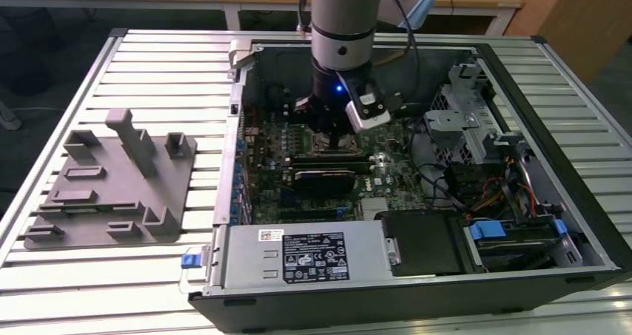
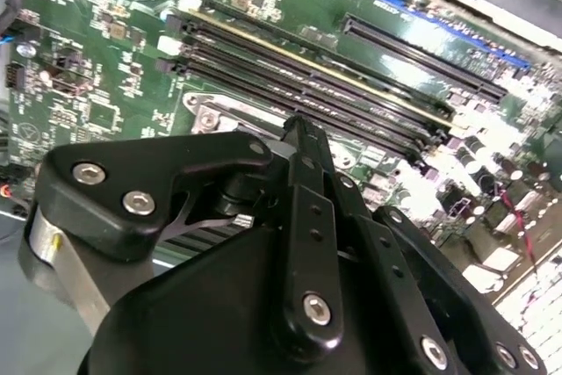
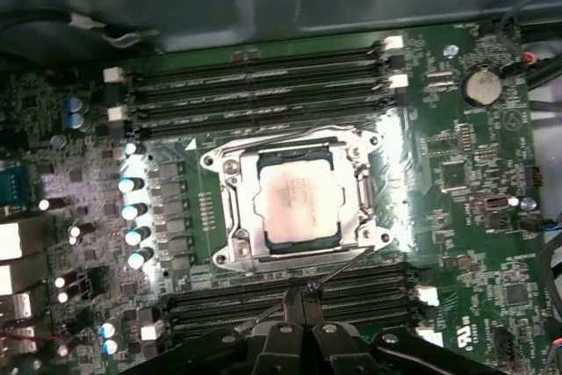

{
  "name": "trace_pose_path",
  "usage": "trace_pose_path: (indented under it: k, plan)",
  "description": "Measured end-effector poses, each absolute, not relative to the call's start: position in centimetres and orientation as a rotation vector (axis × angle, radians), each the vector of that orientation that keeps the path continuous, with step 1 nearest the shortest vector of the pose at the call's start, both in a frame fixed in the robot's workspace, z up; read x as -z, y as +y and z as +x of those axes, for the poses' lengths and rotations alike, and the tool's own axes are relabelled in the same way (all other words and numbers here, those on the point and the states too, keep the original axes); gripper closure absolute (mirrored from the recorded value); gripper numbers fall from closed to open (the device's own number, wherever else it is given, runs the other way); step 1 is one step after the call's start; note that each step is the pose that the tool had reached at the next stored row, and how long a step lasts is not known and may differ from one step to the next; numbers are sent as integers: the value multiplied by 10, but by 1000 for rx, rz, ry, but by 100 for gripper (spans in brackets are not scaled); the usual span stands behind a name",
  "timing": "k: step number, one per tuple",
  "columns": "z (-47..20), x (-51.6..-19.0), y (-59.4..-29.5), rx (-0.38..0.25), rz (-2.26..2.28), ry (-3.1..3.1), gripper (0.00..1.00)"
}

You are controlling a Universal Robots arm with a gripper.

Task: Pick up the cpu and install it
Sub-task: 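Install the second cpu locking lever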

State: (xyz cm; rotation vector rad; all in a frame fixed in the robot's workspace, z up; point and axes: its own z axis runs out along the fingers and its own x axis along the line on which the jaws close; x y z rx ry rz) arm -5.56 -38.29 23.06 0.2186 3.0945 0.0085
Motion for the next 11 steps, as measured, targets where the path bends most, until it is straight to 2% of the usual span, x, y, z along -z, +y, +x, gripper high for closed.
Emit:
trace_pose_path:
  k: [11]
  plan:
    - [-71,-220,-392,-44,190,3098,89]
